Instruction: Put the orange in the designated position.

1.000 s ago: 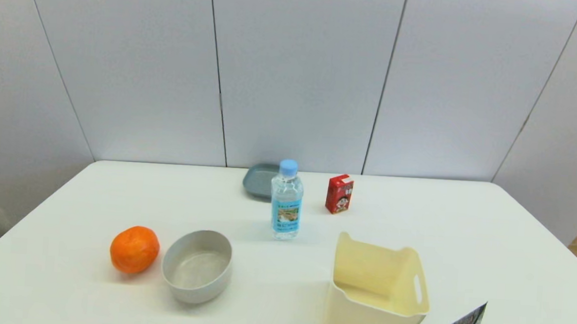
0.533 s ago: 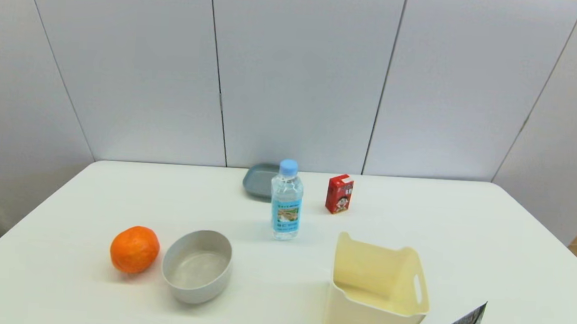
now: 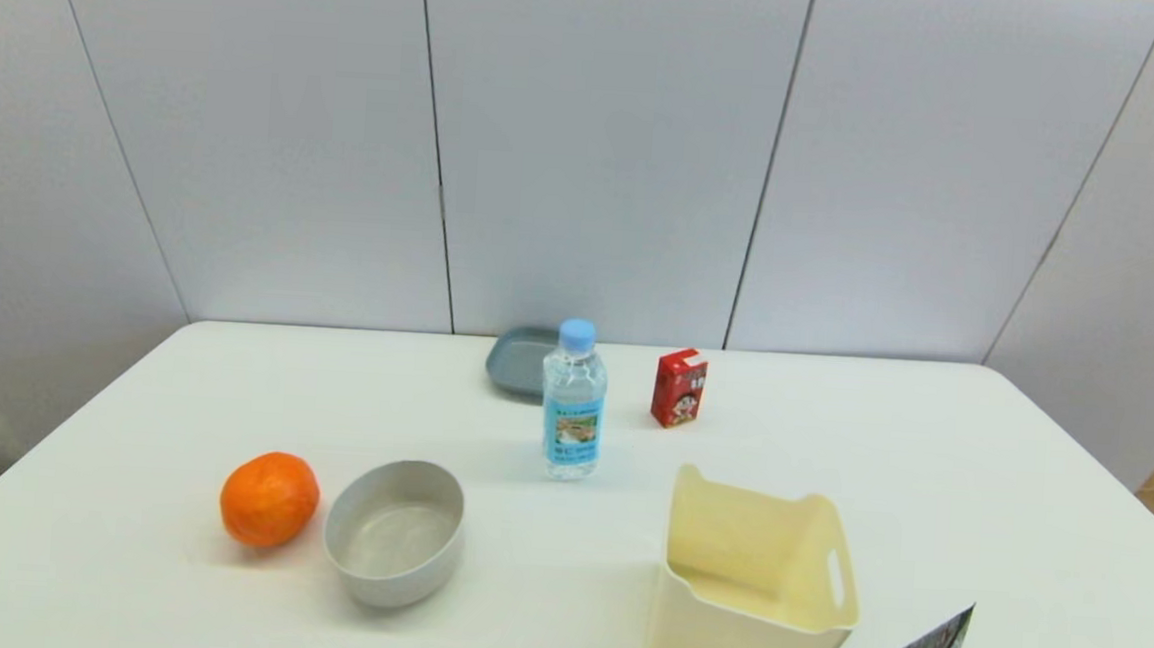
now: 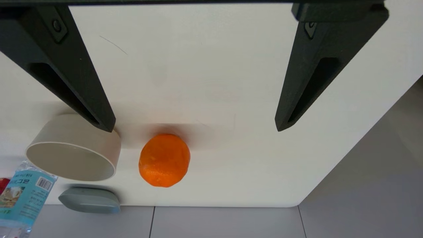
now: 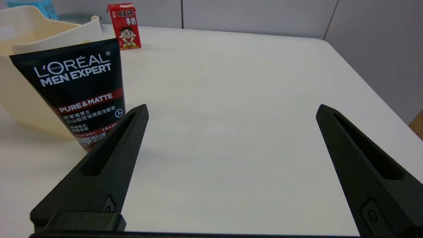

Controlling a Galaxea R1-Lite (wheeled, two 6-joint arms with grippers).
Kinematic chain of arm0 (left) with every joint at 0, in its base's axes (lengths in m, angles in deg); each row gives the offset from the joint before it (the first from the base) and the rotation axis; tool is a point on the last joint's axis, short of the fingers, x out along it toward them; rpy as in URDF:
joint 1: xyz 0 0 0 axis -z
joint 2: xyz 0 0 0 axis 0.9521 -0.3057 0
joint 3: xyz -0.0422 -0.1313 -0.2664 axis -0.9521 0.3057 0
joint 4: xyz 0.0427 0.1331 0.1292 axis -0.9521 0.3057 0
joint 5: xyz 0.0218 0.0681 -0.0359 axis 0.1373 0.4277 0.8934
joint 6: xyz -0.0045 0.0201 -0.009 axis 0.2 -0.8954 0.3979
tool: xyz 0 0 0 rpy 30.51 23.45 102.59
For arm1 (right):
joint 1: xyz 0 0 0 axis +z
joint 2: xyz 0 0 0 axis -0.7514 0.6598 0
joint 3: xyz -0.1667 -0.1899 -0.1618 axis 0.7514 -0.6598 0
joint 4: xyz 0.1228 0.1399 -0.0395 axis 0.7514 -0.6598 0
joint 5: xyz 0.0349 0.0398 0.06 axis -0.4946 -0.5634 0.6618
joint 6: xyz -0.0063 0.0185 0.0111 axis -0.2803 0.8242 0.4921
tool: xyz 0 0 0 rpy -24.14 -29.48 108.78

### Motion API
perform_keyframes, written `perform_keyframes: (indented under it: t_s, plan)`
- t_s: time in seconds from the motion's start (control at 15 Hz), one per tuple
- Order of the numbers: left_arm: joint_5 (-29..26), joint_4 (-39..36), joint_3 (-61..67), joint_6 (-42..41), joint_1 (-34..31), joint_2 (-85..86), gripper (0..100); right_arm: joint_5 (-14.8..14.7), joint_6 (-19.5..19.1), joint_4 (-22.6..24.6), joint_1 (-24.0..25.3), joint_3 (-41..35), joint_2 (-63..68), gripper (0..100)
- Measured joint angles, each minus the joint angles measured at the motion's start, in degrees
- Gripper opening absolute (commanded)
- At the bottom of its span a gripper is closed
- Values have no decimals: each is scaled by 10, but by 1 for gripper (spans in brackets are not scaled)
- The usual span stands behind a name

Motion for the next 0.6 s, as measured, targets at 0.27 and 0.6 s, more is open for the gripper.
perform_keyframes:
  t_s: [0.27,0.6]
  plan:
    - [1,0,1,2,0,0,100,0,0,0,0,0,0,100]
    - [1,1,2,4,0,0,100,0,0,0,0,0,0,100]
